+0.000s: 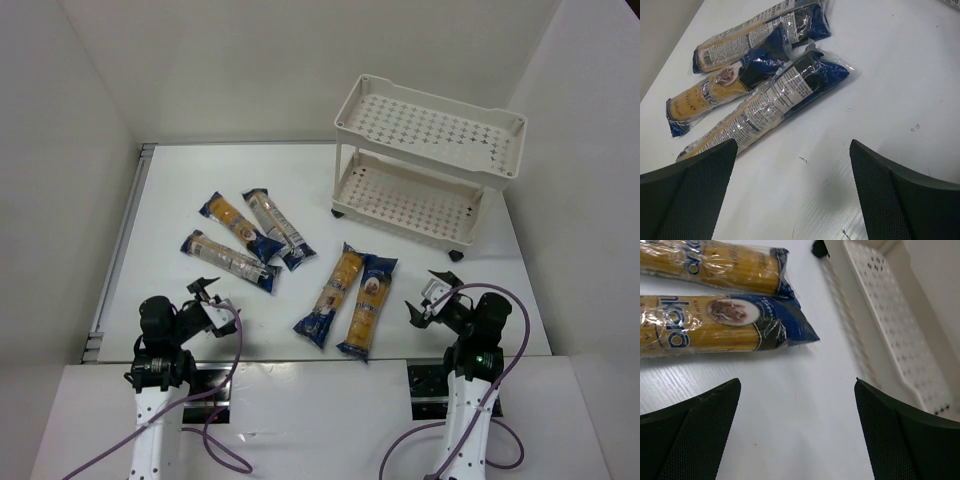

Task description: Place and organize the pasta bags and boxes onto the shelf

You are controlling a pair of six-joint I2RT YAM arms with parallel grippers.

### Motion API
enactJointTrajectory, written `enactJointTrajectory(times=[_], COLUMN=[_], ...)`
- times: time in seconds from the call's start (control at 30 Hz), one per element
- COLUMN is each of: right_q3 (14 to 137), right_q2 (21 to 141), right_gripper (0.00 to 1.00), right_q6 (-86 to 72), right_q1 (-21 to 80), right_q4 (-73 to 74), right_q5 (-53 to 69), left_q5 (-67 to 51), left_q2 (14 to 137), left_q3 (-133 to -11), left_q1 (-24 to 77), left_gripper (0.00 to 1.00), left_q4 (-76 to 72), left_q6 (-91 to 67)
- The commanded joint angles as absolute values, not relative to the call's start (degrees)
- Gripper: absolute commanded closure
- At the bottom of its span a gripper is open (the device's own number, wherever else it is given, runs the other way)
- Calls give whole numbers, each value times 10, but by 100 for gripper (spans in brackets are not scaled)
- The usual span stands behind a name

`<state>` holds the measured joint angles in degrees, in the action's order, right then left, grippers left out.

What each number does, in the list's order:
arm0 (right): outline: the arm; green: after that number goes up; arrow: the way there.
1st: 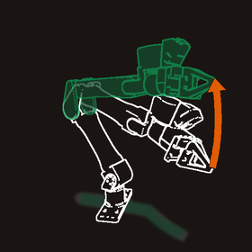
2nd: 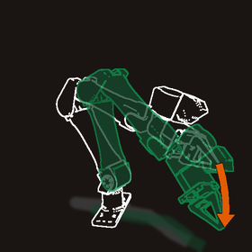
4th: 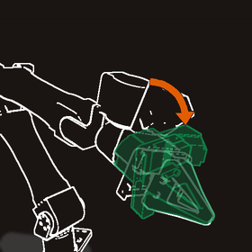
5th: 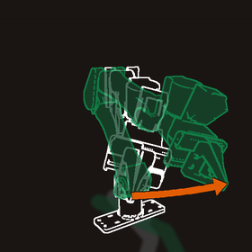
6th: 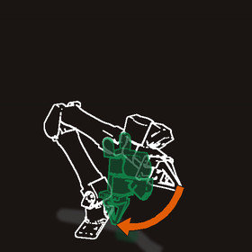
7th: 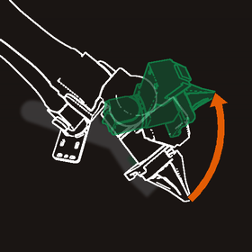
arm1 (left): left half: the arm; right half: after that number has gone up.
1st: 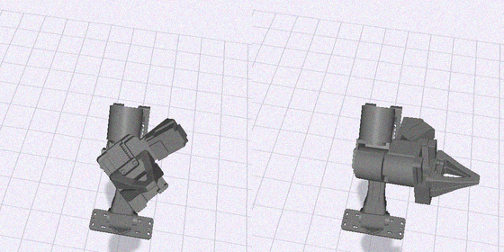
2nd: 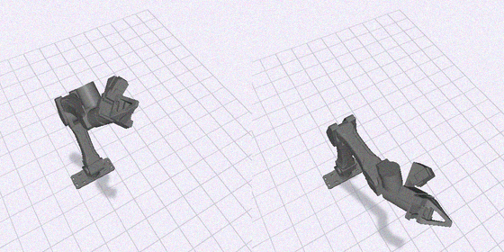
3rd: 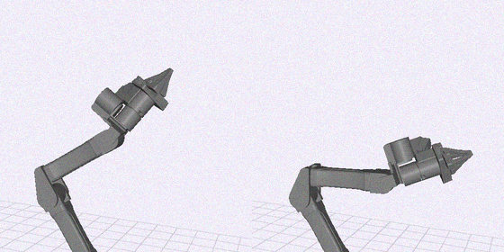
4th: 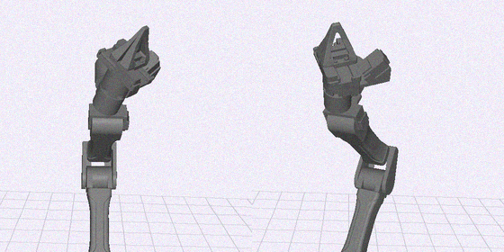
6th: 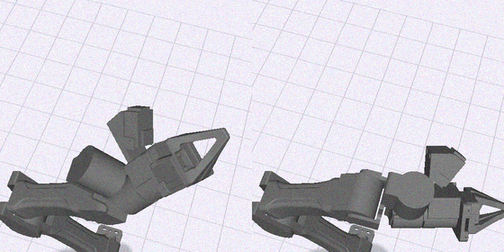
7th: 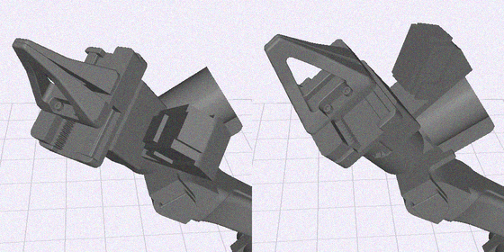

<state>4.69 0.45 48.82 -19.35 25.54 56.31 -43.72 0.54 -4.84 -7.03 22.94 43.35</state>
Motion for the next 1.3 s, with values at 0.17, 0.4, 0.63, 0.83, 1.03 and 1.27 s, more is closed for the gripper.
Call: enactJointTrajectory(times=[0.17, 0.4, 0.63, 0.83, 1.03, 1.27], right_q3=[86, 286, 474, 530, 607, 639], right_q2=[1, 1, 30, 152, 289, 342], right_gripper=[1, 1, 1, 1, 1, 1], right_q6=[831, 436, 412, 442, 499, 697], right_q1=[-190, -190, -190, -190, -190, -190], right_q4=[273, 146, 295, 349, 435, 644], right_q5=[681, 619, 542, 520, 419, 345], left_q5=[-518, -494, -197, -2, 69, 60], left_q2=[-6, -6, 10, 225, 417, 505], left_q3=[-41, -83, -245, -420, -530, -517], left_q1=[-69, -69, -69, -69, -63, -63], left_gripper=[0, 0, 0, 0, 0, 0], left_q4=[210, 230, 53, 162, 251, 264], left_q6=[457, 874, 523, 328, 193, 106])
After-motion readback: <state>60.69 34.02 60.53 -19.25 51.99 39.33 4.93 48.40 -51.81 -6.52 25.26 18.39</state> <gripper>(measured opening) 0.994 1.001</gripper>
